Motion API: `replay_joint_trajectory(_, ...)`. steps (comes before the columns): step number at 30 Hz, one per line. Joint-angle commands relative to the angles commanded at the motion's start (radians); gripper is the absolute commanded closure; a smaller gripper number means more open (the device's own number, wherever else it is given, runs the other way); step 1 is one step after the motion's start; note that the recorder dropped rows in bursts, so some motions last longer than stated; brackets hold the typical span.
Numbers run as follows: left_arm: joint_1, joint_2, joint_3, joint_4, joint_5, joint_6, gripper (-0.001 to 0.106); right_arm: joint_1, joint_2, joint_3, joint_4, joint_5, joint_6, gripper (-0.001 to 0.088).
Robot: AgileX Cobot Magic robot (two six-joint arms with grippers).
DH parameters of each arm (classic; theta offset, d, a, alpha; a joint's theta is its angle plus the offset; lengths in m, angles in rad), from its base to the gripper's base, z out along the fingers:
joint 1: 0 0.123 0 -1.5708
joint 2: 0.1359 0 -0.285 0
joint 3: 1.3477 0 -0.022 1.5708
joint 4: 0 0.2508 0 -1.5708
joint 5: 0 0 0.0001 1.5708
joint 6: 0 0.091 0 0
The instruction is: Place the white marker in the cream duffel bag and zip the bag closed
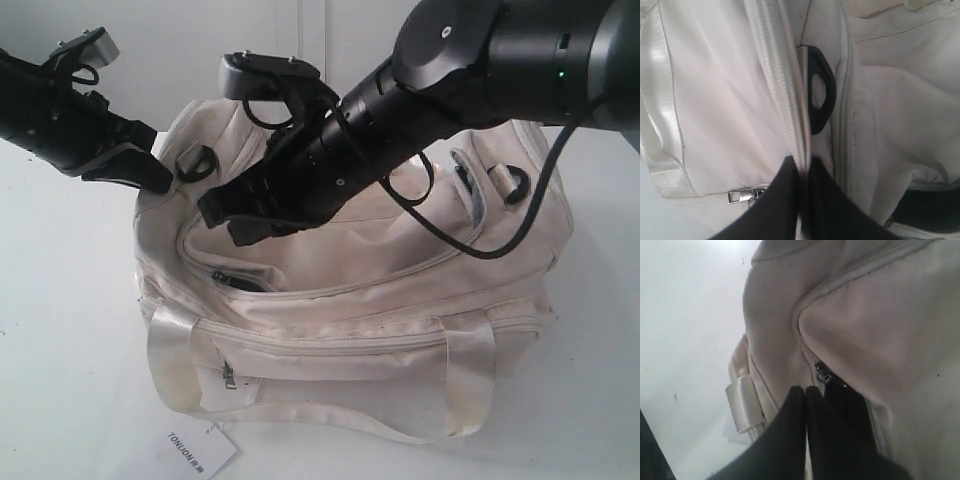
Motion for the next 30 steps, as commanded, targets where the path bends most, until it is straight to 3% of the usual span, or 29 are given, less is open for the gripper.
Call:
replay_joint_trajectory(11,0.0,0.0,0.0,-0.083,0.026,0.0,0.105,0.0,0.106,0.0,-0.002,0.055,0.067,0.0868)
replay_joint_trajectory(20,0.0,0.0,0.0,-0.083,0.026,0.0,0.105,0.0,0.095,-0.006,-0.002,-0.008,0.3,0.086)
replay_joint_trajectory(27,0.0,0.0,0.0,-0.082,0.027,0.0,0.105,0.0,0.071,-0.037,0.011,-0.015,0.354,0.0658)
replay_joint_trajectory(30,0.0,0.0,0.0,-0.082,0.027,0.0,0.105,0.0,0.071,-0.039,0.045,-0.022,0.374,0.0619)
